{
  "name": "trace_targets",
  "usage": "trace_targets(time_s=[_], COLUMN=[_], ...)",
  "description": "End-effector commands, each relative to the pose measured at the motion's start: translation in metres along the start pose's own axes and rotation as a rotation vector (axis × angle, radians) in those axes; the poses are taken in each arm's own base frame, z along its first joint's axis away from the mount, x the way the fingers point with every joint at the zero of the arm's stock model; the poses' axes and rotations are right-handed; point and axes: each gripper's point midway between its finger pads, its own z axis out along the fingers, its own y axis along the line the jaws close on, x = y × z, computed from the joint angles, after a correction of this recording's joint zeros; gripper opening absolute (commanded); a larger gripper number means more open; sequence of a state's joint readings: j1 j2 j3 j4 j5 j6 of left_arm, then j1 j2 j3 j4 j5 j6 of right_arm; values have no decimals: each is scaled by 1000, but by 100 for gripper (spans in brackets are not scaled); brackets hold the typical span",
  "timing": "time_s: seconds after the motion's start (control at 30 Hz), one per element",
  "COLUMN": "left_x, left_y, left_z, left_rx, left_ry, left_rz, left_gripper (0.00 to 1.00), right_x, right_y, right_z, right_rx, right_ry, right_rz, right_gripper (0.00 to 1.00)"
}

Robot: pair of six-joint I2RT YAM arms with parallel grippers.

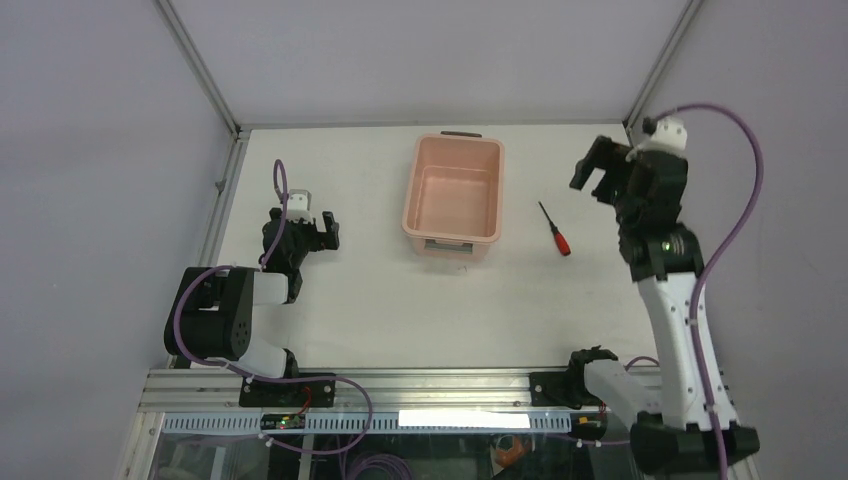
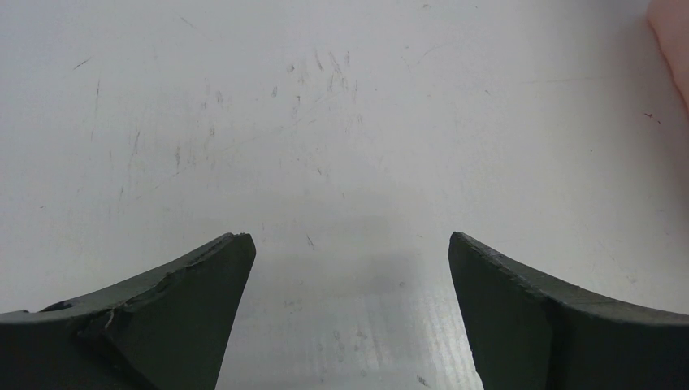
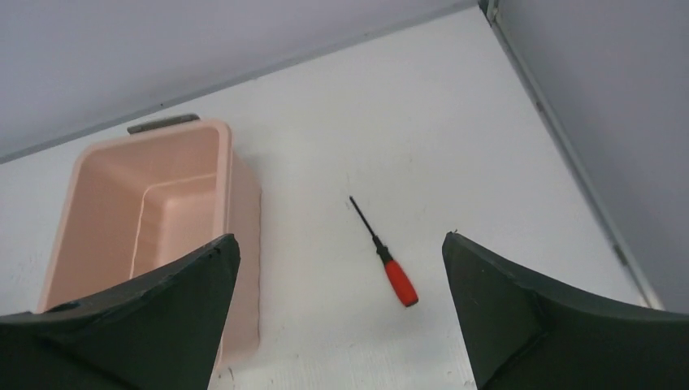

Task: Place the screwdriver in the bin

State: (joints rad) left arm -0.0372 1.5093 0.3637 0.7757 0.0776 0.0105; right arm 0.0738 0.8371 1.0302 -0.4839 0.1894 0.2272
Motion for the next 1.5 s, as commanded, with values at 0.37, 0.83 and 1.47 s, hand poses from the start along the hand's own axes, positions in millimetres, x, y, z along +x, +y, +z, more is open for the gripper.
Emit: trace_targets(time_s=[0.37,0.83,1.47], left_x=[-17,-17,-17], left_y=[3,3,3], left_z=[4,4,4], left_rx=[-10,-5,-3], left_ry=[-54,-55,-54], left_rz=[-7,-9,-10], left_gripper=[99,99,99], right_x=[112,238,207], right_y=[-28,-55,-47], right_z=[100,146,126], right_rx=[165,133,165], right_ry=[1047,1199,1166], right_rz=[-291,-313,-282], right_gripper=[89,49,0])
